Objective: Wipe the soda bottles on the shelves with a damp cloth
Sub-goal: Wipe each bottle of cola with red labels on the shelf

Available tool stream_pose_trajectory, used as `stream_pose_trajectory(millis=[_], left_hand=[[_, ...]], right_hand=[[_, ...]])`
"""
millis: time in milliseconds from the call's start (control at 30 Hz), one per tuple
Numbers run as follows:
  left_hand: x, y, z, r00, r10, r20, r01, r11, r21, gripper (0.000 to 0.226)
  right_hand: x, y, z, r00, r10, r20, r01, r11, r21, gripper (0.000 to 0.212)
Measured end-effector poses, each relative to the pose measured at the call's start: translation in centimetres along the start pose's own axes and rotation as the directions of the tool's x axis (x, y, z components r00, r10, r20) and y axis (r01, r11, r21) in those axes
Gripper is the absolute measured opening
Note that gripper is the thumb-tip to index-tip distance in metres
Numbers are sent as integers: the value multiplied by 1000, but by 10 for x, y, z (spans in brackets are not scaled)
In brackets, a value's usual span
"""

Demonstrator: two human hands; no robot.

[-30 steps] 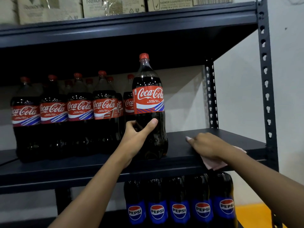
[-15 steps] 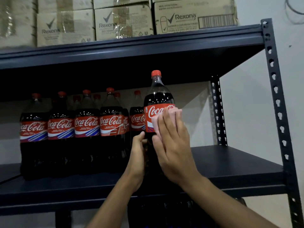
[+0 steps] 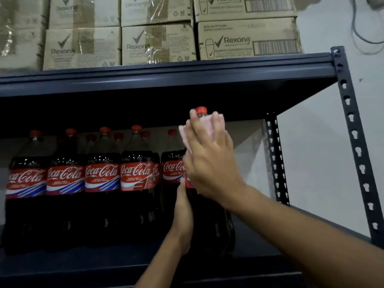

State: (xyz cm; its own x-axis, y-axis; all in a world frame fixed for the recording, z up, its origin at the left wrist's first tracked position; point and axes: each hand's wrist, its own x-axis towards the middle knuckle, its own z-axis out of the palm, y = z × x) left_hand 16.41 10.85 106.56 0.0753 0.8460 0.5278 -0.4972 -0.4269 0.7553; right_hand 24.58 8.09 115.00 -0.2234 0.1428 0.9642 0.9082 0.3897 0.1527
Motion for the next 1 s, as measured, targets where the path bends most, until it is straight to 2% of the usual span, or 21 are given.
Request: stream_pose_trajectory(millis=[67,200,267,367,500,633,700,767,833,867,900,933,967,1000], left_hand=[[5,-3,0,1000,-15,3,15,1000,-13,67],[10,-6,-3,1000,7,-26,-6,1000,21,61],[12,-7,-4,998,8,-54,-5,998,55,58],[17,-12,-8,998,3,-56,0,998,58,62],[14,-13,-9,999,47,-27,-45,997,69,61],[9,-11,-5,998,60,20,-61,997,51,60],[5,-9,-1,998,57,21,-58,997,51,61],[4,-8,0,997,71,14,-72,996,62,61],[7,-10,-1,997,73,-6,-73,995,75,59],[7,-11,-4,997,74,-2,-73,991,115,54],[7,-13,-7,997,79,1,-78,980,182,46],[6,-15,-12,997,75,6,-74,961,265,38],[2,-16,-15,999,49,25,-54,948,314,36],[-1,-16,-15,999,30,21,-35,941,338,41]], right_hand=[[37,5,-5,997,51,60,-51,999,7,65],[80,16,0,981,101,168,-114,991,70,45],[90,19,4,969,90,230,-96,995,18,39],[97,19,1,960,30,277,-4,996,-93,42],[113,21,-20,954,8,299,20,995,-93,39],[104,22,-11,977,-53,207,76,992,-105,52],[90,21,-7,983,15,183,-2,998,-66,51],[67,17,-4,995,43,85,-39,998,-52,45],[33,10,-5,999,-39,-19,37,995,-94,51],[14,4,0,999,-40,-15,38,992,-117,53],[-6,-6,10,1000,-2,15,5,979,-205,52],[-20,-31,27,992,98,80,-81,977,-197,53],[-50,-37,43,953,224,202,-221,974,-40,53],[-60,-46,50,896,353,271,-379,924,49,52]])
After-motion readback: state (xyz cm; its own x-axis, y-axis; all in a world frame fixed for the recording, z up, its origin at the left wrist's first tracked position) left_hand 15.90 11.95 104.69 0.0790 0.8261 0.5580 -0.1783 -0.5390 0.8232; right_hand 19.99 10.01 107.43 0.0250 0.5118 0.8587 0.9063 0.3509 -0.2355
